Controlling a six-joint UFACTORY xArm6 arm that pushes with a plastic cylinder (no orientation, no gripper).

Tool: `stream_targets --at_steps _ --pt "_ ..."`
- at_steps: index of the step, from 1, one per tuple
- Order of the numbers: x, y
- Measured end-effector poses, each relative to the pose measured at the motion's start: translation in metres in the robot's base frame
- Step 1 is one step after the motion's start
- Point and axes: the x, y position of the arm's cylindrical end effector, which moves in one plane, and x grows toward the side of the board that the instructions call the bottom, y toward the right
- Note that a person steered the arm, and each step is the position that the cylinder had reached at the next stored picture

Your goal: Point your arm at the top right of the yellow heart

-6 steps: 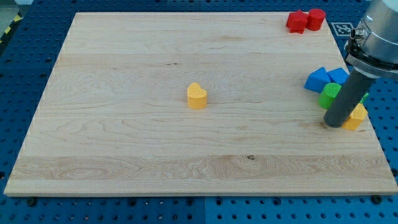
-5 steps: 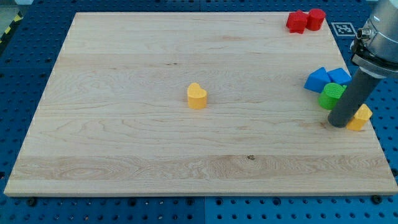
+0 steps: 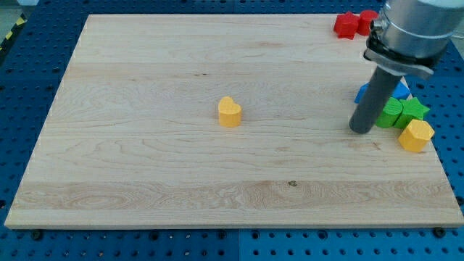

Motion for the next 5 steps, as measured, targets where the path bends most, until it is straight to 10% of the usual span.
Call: stream_targets --at_steps 5 --pt "-0.057 -0.142"
